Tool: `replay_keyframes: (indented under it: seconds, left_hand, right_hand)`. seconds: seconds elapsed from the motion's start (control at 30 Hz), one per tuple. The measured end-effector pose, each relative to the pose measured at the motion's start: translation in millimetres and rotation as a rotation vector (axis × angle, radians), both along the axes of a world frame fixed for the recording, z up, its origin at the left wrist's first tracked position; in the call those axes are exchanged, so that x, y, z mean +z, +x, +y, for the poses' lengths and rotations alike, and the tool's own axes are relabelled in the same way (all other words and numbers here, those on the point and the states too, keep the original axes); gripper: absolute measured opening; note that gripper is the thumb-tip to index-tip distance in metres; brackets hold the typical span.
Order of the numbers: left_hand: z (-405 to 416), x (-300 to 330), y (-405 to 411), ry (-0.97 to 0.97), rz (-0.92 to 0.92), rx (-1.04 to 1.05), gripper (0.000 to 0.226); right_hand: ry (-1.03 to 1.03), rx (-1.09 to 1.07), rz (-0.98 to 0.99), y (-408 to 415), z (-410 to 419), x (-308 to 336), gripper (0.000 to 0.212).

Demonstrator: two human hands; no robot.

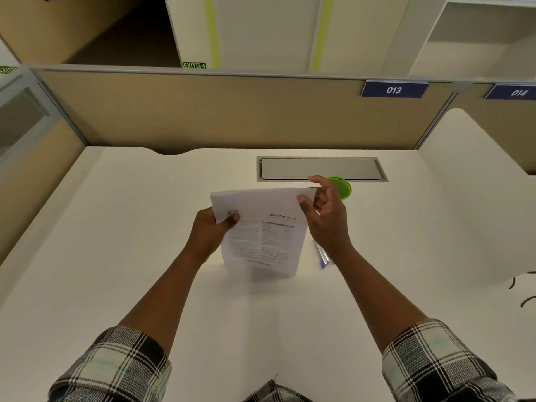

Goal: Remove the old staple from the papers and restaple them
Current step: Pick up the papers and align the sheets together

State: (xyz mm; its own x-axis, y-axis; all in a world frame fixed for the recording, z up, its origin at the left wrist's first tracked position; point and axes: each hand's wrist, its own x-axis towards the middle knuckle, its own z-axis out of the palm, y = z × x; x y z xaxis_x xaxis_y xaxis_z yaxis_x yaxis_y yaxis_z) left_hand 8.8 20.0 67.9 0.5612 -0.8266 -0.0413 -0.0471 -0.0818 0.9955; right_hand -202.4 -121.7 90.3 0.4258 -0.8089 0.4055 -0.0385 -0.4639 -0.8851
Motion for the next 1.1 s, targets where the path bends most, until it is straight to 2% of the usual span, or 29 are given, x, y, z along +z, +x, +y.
replay_keyframes:
  seconds: [0.1,0.17,0.3,0.4,0.6,0.73,1.1]
  left_hand:
    - [0,-1,-2,-0.013,0.034,0.044,0.005]
    - [0,-3,-5,-0.004,0.031,0.086,0.005]
    - [3,-7,-13,-0.013,0.0,0.111,0.007]
    - [3,-9,-17,0.009,-0.047,0.135,0.012]
    - [4,-10,-23,-0.018,-0.069,0.211,0.013]
    - [4,-18,-27,0.074,-0.113,0.166,0.017]
    - [8,-32,-34,0.141,-0.084,0.148,0.021]
  right_hand:
    - [0.257,0.148,-0.055,-4,-3,-6,0.05]
    - [0.365,0.241,0.024,-6,-6,-15,0.049]
    - [0.269,0.216,0.276,-6,0,-34,0.03]
    - [0.233,0.118,0.264,-3,6,-36,0.017]
    - [0.185,0.079,0.185,-4,14,-35,0.022]
    - [0.275,0.107,0.211,-6,19,-49,0.027]
    - [0.279,0.066,0.233,-8,24,-59,0.027]
